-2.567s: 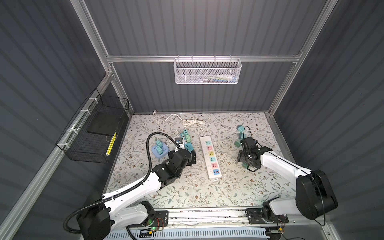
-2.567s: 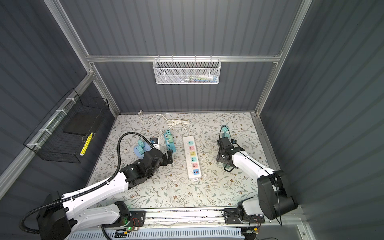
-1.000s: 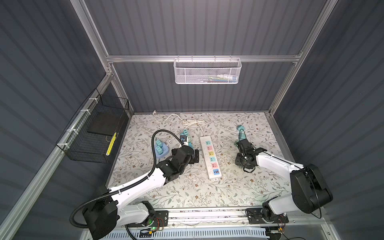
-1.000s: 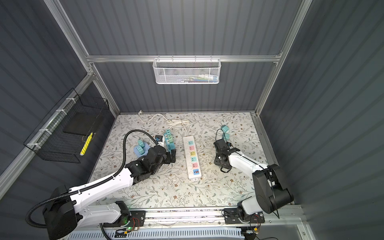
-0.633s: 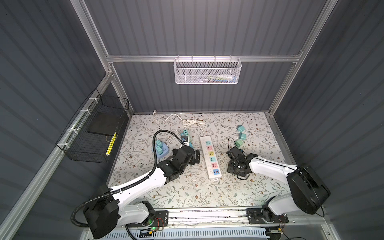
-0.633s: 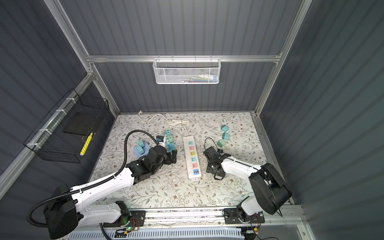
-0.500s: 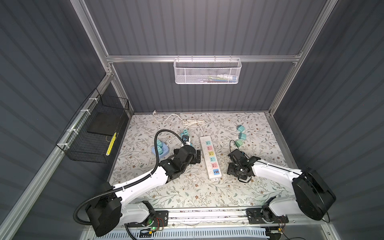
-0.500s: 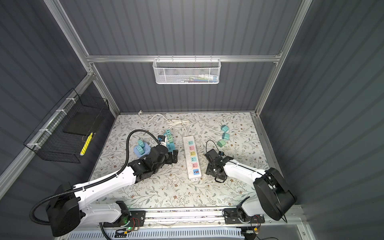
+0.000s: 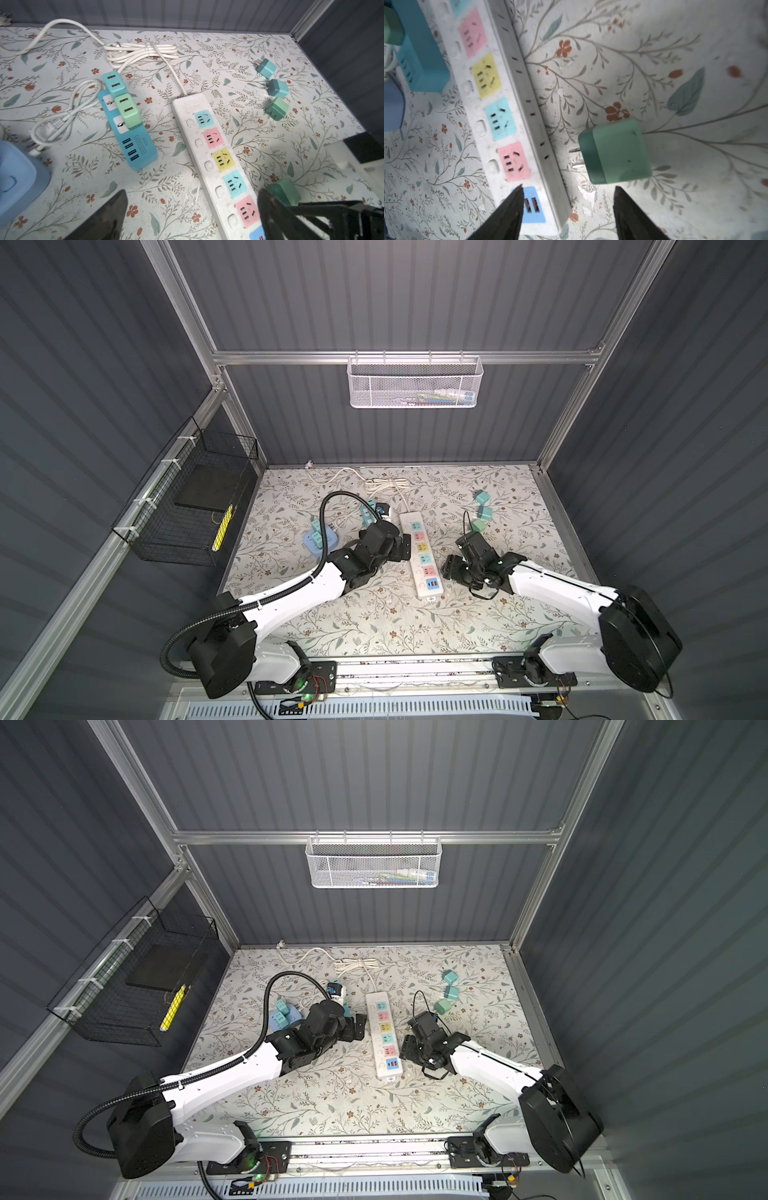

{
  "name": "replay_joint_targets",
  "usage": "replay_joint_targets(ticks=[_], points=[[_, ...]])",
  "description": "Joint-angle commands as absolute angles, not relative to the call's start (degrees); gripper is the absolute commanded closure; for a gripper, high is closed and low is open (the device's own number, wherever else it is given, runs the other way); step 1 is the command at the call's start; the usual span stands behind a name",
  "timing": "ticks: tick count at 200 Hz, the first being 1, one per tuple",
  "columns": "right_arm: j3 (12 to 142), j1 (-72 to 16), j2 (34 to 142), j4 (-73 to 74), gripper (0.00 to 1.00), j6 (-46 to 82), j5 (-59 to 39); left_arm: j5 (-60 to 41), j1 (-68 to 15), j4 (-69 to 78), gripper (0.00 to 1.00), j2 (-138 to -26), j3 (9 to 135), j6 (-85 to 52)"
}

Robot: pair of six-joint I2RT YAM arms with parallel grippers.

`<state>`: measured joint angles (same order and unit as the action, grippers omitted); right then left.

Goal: Insert the plug

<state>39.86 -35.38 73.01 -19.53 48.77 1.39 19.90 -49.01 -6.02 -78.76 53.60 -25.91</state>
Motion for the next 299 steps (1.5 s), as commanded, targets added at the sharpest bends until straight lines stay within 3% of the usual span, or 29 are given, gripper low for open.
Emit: replay_joint_targets(ticks=[1, 11, 21, 26, 51, 63, 114, 225, 299], points=[[41.62, -33.22, 64.77, -27.63, 0.27, 43.98, 10.76, 11.48, -48.79, -5.61, 0.1, -83.12, 58.49, -20.49], [40.88, -31.4, 59.83, -28.47, 0.21, 41.78, 13.84, 8.8, -49.25, -7.47, 0.14, -86.51, 61.85, -17.91], [39.58, -29.62, 55.86, -28.59, 0.03, 40.45, 17.69, 8.23, -51.13, -9.7, 0.18, -90.41, 65.71, -14.23], [38.84, -28.68, 53.99, -28.39, 0.01, 40.13, 19.55, 8.96, -52.51, -11.28, 0.19, -92.34, 67.76, -12.35], [33.96, -24.23, 45.57, -22.94, 0.01, 34.81, 22.0, 12.38, -59.64, -16.61, 0.19, -101.49, 76.82, -1.5], [33.06, -21.4, 42.35, -22.59, 0.01, 33.33, 19.33, 9.53, -60.38, -18.77, 0.22, -105.15, 80.23, 1.51], [34.28, -11.44, 40.41, -23.06, 0.22, 31.91, 1.47, 1.19, -60.99, -22.68, 0.23, -114.47, 89.18, 13.37], [33.05, -10.2, 37.93, -25.36, 0.2, 31.57, -1.21, -1.08, -60.82, -30.53, 0.24, -127.02, 98.41, 23.11], [33.66, -10.11, 37.41, -25.66, 0.2, 31.21, -1.5, -1.93, -60.73, -31.22, 0.48, -129.11, 99.24, 22.32]])
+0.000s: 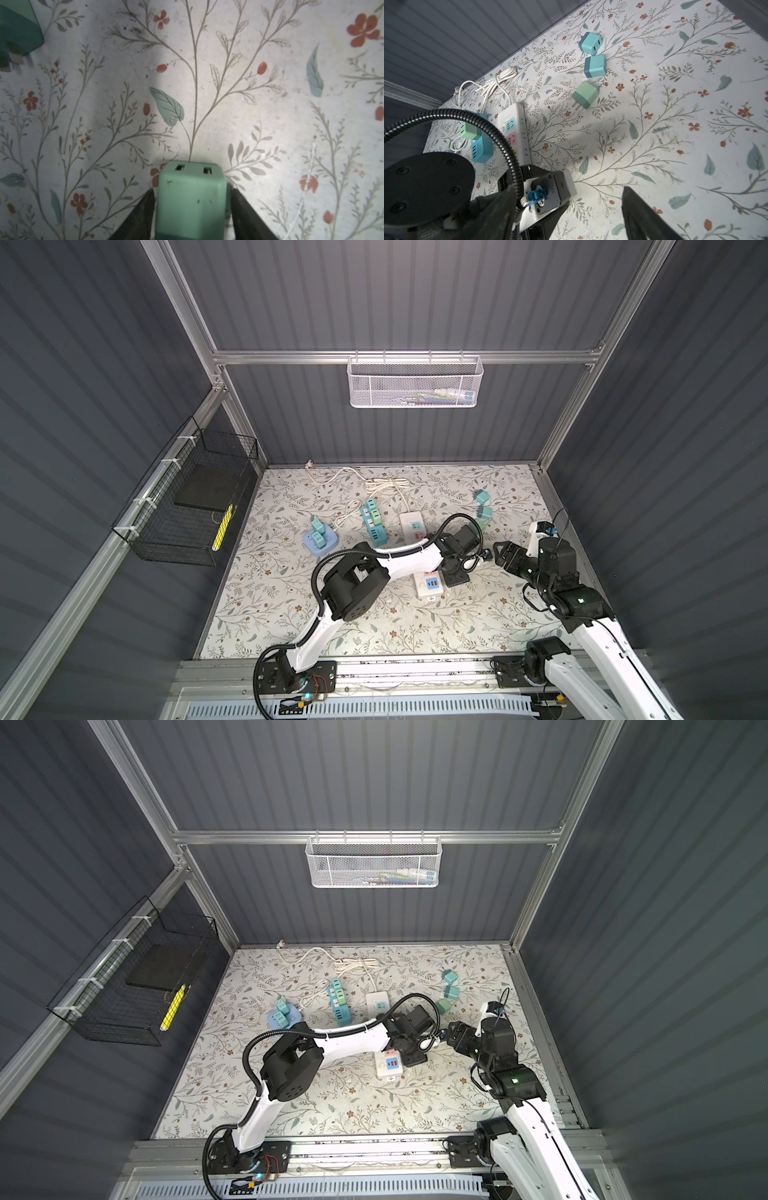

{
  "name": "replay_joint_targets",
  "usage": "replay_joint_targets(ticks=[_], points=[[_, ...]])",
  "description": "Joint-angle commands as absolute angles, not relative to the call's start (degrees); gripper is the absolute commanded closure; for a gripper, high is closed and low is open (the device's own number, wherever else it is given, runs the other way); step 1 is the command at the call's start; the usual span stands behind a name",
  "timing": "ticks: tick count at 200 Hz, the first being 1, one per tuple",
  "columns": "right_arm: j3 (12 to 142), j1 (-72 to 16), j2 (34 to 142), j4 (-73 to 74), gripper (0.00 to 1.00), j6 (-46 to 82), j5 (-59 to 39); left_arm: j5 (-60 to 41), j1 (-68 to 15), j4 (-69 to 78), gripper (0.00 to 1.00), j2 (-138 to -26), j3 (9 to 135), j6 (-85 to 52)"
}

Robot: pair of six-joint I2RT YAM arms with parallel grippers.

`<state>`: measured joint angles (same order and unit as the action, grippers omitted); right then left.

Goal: Insert the plug

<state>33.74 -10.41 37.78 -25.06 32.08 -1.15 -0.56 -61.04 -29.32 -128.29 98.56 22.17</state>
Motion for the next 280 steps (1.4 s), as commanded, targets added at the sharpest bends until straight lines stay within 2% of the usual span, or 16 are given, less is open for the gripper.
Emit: replay_joint_targets(ticks=[1, 36, 77, 140, 182, 212, 280], points=[[33.71, -10.11, 37.38, -25.66, 0.21, 31.25, -1.54, -1.93, -60.73, -31.3, 0.49, -129.11, 99.28, 22.28], [34.19, -10.13, 37.4, -25.78, 0.21, 31.15, -1.84, -3.06, -60.64, -32.62, 0.63, -129.11, 98.81, 21.29], [33.43, -10.12, 37.32, -25.78, 0.22, 31.97, -1.93, -4.16, -60.56, -29.81, 0.7, -126.9, 96.56, 19.74], [31.29, -10.11, 38.22, -23.18, 0.28, 33.65, -5.57, -3.74, -60.28, -2.45, 0.83, -114.22, 79.44, 13.26], [34.34, -10.11, 41.25, -20.76, 0.37, 32.02, -13.62, -4.26, -59.5, 13.33, 0.85, -103.65, 67.7, 7.85], [36.01, -10.2, 44.92, -17.45, 0.4, 30.68, -24.91, -8.0, -57.31, 17.38, 0.85, -98.56, 63.68, 3.51], [37.45, -12.12, 50.24, -13.14, 0.38, 29.53, -32.3, -10.01, -56.07, 16.93, 0.84, -96.44, 61.27, 2.77]])
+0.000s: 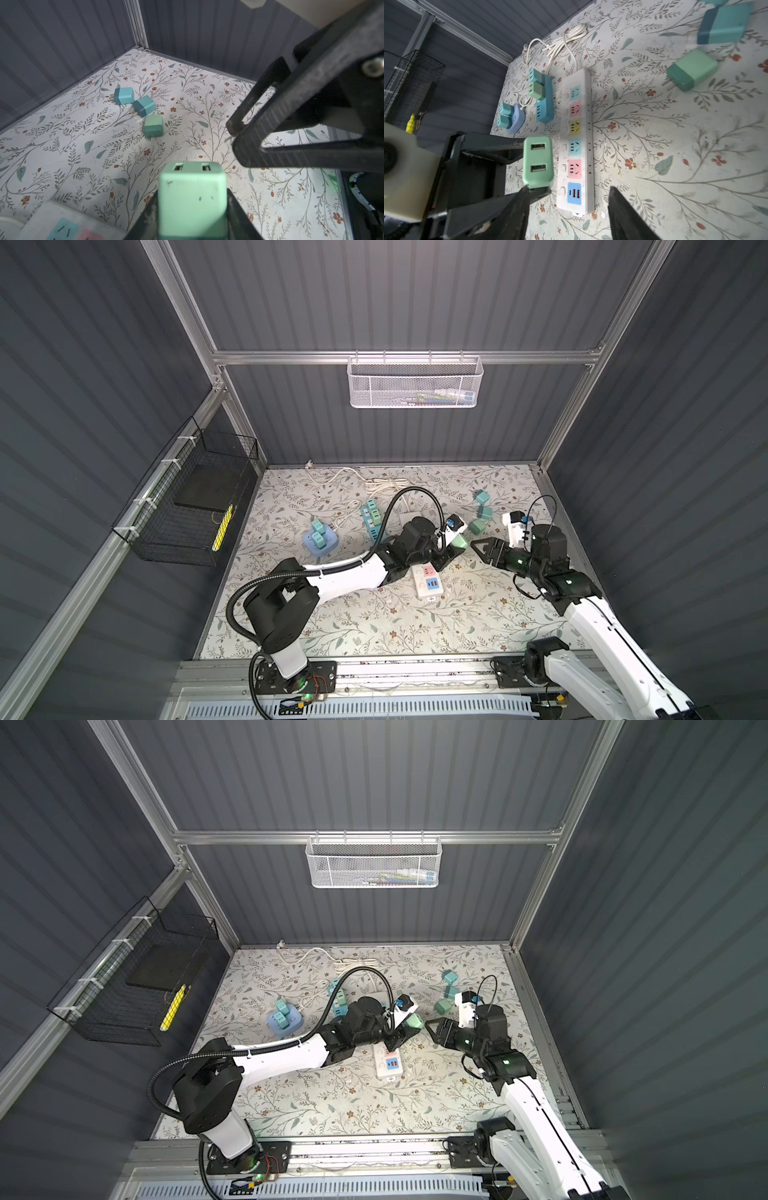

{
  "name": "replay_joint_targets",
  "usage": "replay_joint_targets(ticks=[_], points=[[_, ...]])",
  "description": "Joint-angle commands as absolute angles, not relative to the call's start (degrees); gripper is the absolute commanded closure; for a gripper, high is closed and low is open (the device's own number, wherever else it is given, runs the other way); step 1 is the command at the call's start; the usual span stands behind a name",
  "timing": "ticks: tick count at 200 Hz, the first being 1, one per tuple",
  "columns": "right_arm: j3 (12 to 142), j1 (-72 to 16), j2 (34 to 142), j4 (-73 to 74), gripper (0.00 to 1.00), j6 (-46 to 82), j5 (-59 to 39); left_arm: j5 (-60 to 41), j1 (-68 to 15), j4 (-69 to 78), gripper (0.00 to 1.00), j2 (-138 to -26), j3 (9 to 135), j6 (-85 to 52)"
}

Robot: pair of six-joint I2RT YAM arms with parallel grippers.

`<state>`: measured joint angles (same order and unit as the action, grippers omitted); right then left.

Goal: Insert the plug

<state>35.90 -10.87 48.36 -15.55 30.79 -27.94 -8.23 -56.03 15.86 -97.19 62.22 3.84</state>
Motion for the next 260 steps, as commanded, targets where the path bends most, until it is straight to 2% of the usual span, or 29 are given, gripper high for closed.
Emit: replay_joint_targets(ticks=[1, 49, 128, 176, 201, 222, 260], points=[[37.44, -12.21, 50.3, -13.07, 0.38, 29.53, -32.32, -9.97, -56.03, 16.95, 0.84, -96.38, 61.27, 2.75], [38.68, -15.04, 54.67, -10.57, 0.4, 29.24, -33.24, -10.65, -55.81, 16.52, 0.84, -95.72, 61.69, 3.13], [39.22, -17.31, 56.89, -8.67, 0.72, 29.91, -32.97, -10.83, -55.63, 16.96, 0.81, -94.27, 60.47, 3.48], [38.81, -17.4, 57.35, -6.63, 0.78, 30.63, -33.06, -10.42, -55.63, 17.31, 0.75, -93.26, 59.74, 3.38], [38.91, -17.53, 58.05, -5.79, 0.79, 30.67, -32.0, -9.46, -55.46, 17.14, 0.62, -92.73, 59.37, 3.34], [39.35, -18.14, 59.05, -5.05, 0.79, 30.02, -29.88, -7.94, -55.17, 16.25, 0.42, -91.84, 59.06, 3.36], [40.9, -20.83, 63.18, -2.15, 0.8, 28.09, -23.58, -0.93, -52.86, 16.87, 0.28, -84.61, 53.93, 0.21]])
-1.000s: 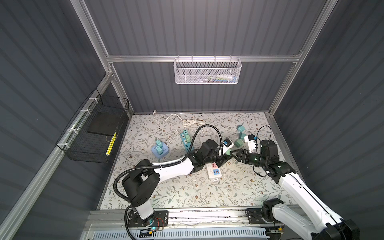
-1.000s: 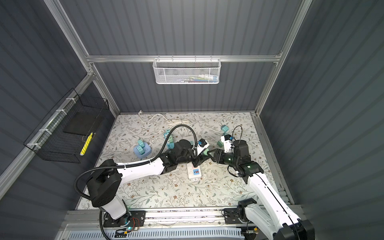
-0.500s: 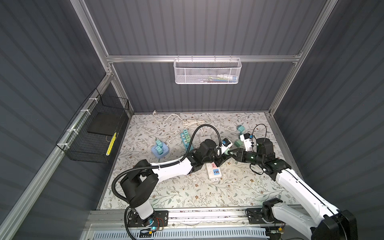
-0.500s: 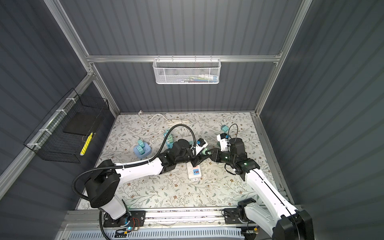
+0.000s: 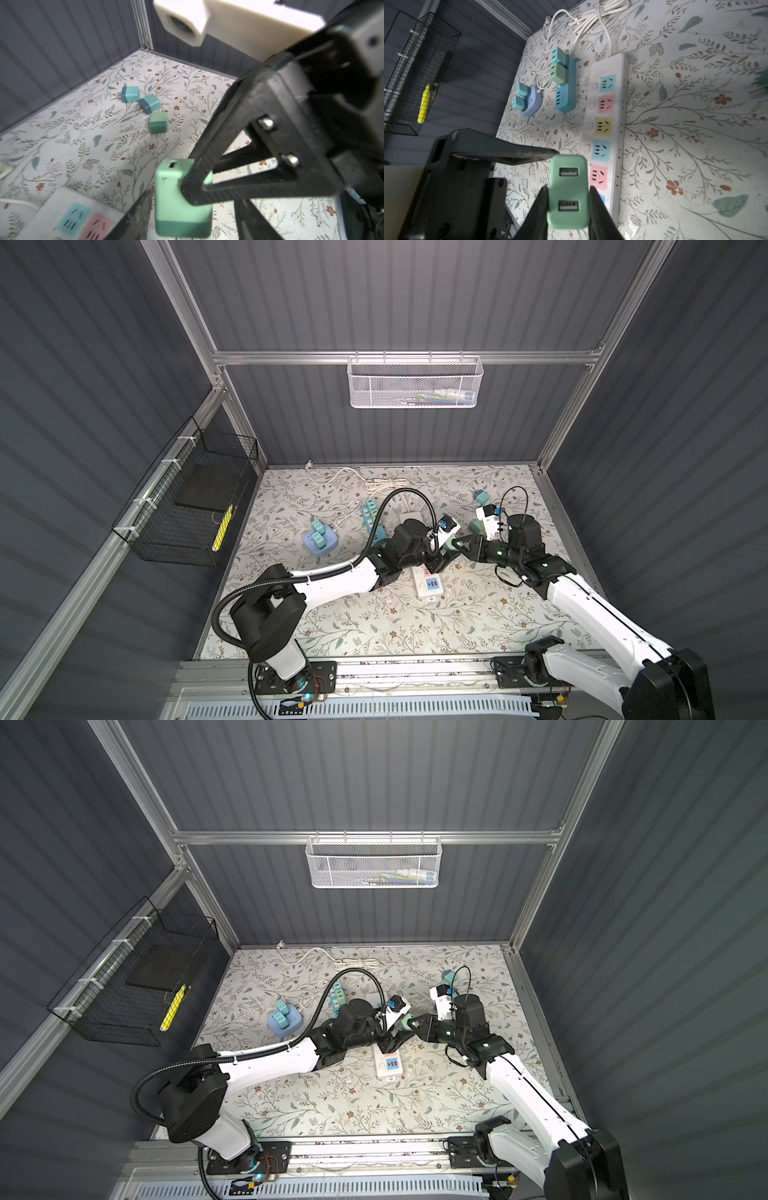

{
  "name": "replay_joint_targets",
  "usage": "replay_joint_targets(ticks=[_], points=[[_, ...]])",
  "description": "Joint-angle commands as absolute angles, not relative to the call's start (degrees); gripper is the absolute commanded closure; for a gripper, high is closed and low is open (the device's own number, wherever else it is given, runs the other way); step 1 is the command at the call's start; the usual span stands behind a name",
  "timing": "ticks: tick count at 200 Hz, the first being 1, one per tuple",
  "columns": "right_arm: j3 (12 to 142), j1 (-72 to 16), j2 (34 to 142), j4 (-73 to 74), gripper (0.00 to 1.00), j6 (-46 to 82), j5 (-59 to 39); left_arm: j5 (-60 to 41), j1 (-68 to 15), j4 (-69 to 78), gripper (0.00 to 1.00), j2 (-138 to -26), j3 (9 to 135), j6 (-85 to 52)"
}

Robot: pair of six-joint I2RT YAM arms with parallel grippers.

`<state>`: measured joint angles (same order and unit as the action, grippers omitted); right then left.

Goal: Insert the plug

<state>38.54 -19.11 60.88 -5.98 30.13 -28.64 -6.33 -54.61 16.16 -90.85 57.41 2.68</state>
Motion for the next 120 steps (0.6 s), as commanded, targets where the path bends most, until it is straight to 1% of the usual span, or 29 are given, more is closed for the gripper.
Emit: replay_joint_targets(ticks=[1, 9, 21, 25, 46, 66, 85, 120], points=[[40.93, -20.92, 63.32, -2.0, 0.8, 28.06, -23.3, -0.73, -52.75, 16.96, 0.28, -84.27, 53.68, 0.11], [41.09, -21.66, 64.55, -0.89, 0.8, 28.02, -21.91, 1.93, -52.24, 18.35, 0.24, -81.68, 51.12, -1.29], [41.37, -23.13, 67.35, 1.47, 0.81, 27.82, -19.87, 8.64, -51.89, 19.94, 0.19, -77.52, 47.31, -4.5], [41.44, -23.85, 68.15, 2.32, 0.81, 27.71, -16.92, 10.15, -51.73, 20.3, 0.18, -76.16, 46.03, -5.46], [41.87, -27.76, 72.8, 7.69, 0.81, 26.62, -10.88, 21.0, -51.51, 19.19, 0.15, -69.5, 40.32, -11.42], [43.15, -31.17, 77.86, 12.16, 0.8, 24.92, -5.48, 27.75, -51.46, 17.64, 0.13, -62.75, 34.59, -16.14], [44.52, -32.6, 82.74, 16.31, 0.81, 24.52, -2.69, 30.45, -51.47, 15.6, 0.1, -57.01, 30.22, -18.64], [49.75, -33.91, 90.91, 17.93, 0.82, 22.54, 2.39, 33.69, -51.43, 9.72, 0.08, -47.55, 26.76, -20.08]])
